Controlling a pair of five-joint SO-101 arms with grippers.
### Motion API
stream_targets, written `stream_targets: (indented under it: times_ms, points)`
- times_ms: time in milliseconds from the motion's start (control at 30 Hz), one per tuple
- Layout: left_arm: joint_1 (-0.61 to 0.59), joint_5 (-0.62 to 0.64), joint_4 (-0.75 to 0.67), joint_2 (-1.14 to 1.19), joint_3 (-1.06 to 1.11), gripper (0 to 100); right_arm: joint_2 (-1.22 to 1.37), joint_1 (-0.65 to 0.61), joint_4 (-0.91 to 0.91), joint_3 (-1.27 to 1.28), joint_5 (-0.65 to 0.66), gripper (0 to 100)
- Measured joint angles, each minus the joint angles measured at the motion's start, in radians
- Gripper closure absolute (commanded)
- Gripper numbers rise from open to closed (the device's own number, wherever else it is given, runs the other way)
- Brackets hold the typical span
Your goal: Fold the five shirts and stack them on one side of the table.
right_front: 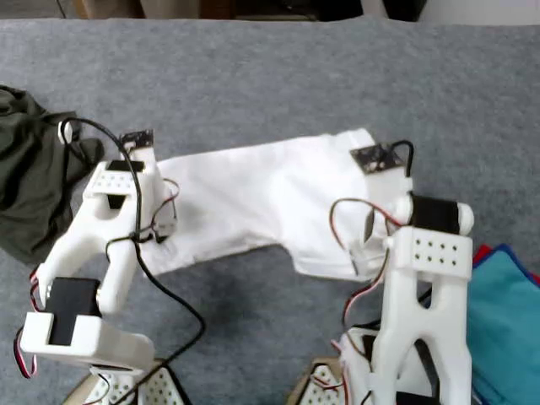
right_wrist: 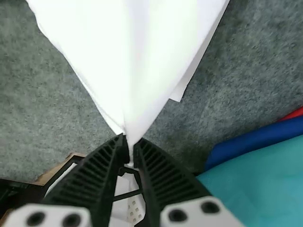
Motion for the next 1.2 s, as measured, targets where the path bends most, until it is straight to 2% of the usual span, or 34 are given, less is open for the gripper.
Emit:
stream_targets:
  times_ms: [467,633,767,900,1033,1200]
  points:
    - [0.0,0.0,0.0,0.0,0.0,97,0.0,0.0,0.002,-0.012,-0.018,98.8]
    - [0.028,-0.035,0.032,0.0,0.0,87,0.0,0.0,-0.026,0.011,-0.018,87.0]
    - [0.041,-0.04,0.064,0.0,0.0,86,0.0,0.0,-0.026,0.011,-0.018,75.4]
    - [0.041,-0.04,0.124,0.0,-0.003,86,0.0,0.0,-0.026,0.011,-0.018,71.6]
    - [0.012,-0.044,0.216,0.0,-0.057,83,0.0,0.0,-0.023,-0.002,-0.018,76.0]
    - [-0.034,-0.048,0.367,0.0,-0.176,81,0.0,0.0,-0.029,-0.092,-0.018,98.4]
